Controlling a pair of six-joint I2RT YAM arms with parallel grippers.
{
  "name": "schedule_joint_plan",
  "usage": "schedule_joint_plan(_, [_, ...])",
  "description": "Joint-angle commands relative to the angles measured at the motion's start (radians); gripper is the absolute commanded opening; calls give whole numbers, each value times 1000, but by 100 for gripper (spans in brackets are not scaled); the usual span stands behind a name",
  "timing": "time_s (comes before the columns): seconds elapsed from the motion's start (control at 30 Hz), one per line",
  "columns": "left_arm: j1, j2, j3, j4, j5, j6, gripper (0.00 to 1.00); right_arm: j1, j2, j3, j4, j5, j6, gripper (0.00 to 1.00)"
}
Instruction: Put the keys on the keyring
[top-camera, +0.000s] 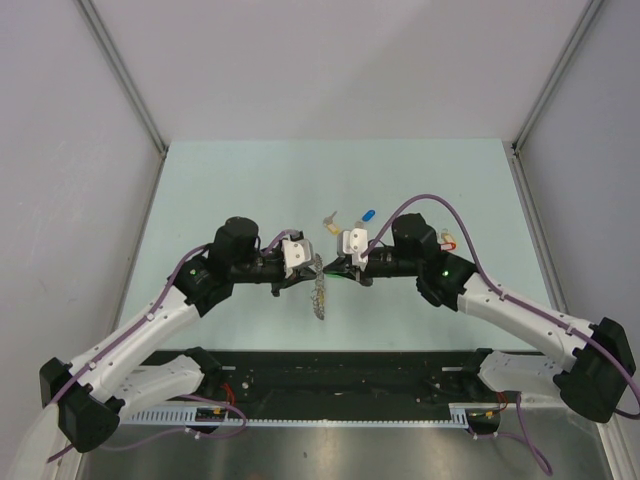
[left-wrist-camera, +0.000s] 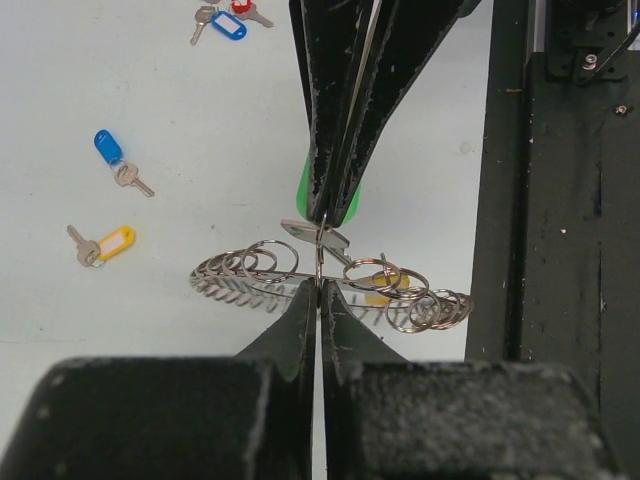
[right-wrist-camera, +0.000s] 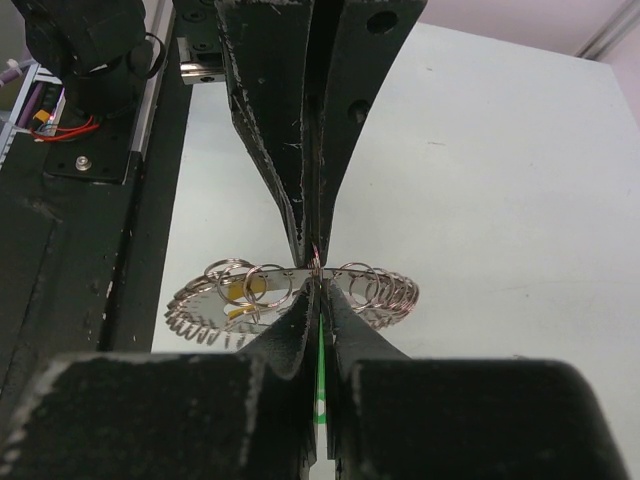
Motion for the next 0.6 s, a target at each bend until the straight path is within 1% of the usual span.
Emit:
schedule_joint_plan(0.0, [6,-9,50,22,42,28,0,5,9,52,3,1,-6,0])
schedule_joint_plan(0.57, [6,-9,50,28,39,28,0,4,25,66,0,-22,-10,0])
